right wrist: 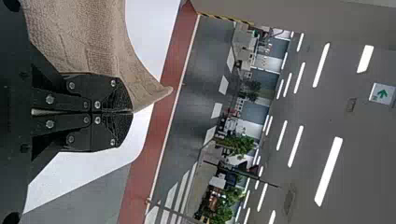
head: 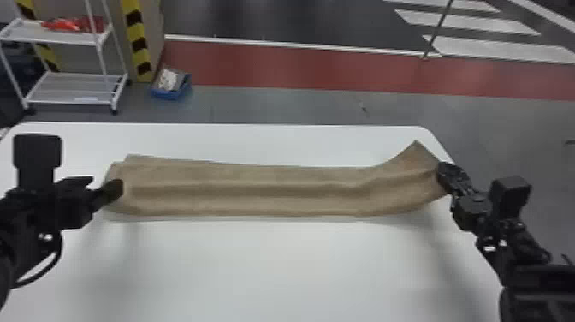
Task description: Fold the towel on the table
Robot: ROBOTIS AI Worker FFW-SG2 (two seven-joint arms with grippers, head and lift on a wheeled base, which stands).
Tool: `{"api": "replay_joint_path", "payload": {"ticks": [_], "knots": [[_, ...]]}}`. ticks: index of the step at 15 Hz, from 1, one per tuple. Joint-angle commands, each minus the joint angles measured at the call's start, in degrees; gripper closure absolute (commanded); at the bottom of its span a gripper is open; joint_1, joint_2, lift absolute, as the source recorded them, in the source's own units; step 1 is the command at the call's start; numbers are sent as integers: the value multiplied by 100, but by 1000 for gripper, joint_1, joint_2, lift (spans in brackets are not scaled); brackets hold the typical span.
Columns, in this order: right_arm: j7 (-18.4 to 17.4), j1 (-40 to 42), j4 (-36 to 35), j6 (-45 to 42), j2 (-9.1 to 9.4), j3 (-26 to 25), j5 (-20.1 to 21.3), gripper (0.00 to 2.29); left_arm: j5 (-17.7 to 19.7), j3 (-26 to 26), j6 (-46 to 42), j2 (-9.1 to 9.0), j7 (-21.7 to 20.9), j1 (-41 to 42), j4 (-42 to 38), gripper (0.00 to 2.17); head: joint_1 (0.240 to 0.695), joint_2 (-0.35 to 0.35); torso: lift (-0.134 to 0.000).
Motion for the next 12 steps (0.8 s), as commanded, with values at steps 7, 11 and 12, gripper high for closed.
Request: {"api": "replay_joint_path", "payload": {"ticks": [7, 11, 12], "knots": [[-267, 238, -91, -367, -44, -251, 64, 60, -4, 70, -316, 0, 299, 125, -214, 137, 695, -173, -128], [-206, 598, -759, 407, -79, -515, -120, 83, 84, 114, -281, 0, 299, 213, -408, 137, 695, -189, -128], [-65, 633, -891, 811, -79, -629, -138, 100, 92, 123, -281, 0, 299, 240, -417, 137, 695, -192, -128]]}}
